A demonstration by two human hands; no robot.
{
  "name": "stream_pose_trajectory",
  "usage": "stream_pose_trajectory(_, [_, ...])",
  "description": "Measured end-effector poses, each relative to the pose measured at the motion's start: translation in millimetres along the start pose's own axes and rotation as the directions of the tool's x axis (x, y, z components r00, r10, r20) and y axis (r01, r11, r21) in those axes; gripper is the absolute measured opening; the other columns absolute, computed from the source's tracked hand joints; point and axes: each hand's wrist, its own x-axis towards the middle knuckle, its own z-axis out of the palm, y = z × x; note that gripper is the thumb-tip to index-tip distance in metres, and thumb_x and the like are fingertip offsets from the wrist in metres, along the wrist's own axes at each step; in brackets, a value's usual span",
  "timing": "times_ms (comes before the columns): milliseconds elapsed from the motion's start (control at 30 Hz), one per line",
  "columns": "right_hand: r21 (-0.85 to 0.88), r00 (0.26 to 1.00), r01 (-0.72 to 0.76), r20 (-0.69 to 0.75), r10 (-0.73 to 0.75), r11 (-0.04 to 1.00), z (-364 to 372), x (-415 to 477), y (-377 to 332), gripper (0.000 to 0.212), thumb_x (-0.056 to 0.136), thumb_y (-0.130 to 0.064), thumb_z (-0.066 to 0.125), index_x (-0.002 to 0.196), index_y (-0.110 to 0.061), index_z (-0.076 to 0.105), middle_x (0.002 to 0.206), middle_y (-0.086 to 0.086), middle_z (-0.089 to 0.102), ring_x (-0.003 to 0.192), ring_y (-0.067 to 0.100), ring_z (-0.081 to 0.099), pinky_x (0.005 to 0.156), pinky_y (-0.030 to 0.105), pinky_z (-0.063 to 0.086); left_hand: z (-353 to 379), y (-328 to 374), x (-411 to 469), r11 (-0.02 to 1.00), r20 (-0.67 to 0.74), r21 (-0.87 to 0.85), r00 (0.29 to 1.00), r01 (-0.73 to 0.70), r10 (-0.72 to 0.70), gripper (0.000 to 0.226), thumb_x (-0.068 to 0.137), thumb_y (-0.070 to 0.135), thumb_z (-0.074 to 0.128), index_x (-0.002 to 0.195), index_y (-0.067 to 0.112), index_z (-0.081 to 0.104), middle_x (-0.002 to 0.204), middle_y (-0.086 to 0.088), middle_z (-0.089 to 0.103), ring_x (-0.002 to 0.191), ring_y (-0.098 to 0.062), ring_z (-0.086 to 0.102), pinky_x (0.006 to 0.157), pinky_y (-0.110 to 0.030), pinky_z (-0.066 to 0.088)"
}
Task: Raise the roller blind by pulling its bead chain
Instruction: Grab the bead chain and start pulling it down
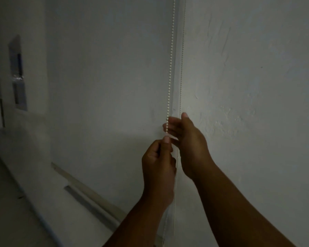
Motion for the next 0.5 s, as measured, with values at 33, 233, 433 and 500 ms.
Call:
stream_pose_trajectory(33, [-0.005, 1.000, 0.014, 0.010, -0.014, 1.000, 3.6, 3.7, -6.6, 0.041, 0.097, -0.047, 0.041, 0.096, -0.020, 0.073, 0.098, 0.005, 0.076, 0.097, 0.017, 0.070, 0.089, 0.037, 0.050, -2.0, -2.2, -2.5, 1.000, -0.004, 0.006, 1.000, 0.014, -0.014, 0.037, 0.096, 0.036, 0.053, 0.061, 0.027, 0.059, 0.048, 0.010, 0.040, 0.041, -0.007, 0.030, 0.040, -0.021, 0.025])
stream_pose_trajectory(233, [0.094, 0.987, 0.020, 0.158, -0.034, 0.995, 24.7, 17.7, -43.3, 0.039, 0.098, -0.040, 0.044, 0.105, -0.010, 0.067, 0.080, 0.003, 0.072, 0.082, 0.021, 0.071, 0.075, 0.036, 0.054, -10.9, -13.1, -18.3, 0.994, -0.010, -0.026, 0.994, 0.107, -0.108, 0.036, 0.094, 0.035, 0.055, 0.059, 0.026, 0.056, 0.047, 0.010, 0.036, 0.041, -0.007, 0.027, 0.038, -0.021, 0.023])
stream_pose_trajectory(433, [0.292, 0.966, -0.135, 0.253, 0.060, 0.947, 32.8, 24.8, -67.4, 0.037, 0.095, -0.044, 0.047, 0.091, -0.010, 0.063, 0.058, -0.003, 0.045, 0.044, 0.011, 0.035, 0.040, 0.023, 0.032, -13.7, -16.5, -23.0, 0.990, 0.008, -0.051, 0.992, 0.128, -0.128, 0.038, 0.093, 0.036, 0.056, 0.057, 0.026, 0.053, 0.047, 0.009, 0.032, 0.042, -0.007, 0.024, 0.040, -0.022, 0.020])
stream_pose_trajectory(500, [0.294, 0.961, -0.140, 0.270, 0.059, 0.945, 32.7, 24.5, -69.9, 0.041, 0.095, -0.046, 0.047, 0.071, -0.015, 0.058, 0.049, -0.006, 0.036, 0.038, 0.009, 0.025, 0.034, 0.021, 0.021, -14.8, -17.6, -23.8, 0.990, 0.021, -0.046, 0.991, 0.132, -0.131, 0.035, 0.090, 0.039, 0.057, 0.058, 0.026, 0.055, 0.047, 0.009, 0.034, 0.041, -0.007, 0.024, 0.038, -0.021, 0.021])
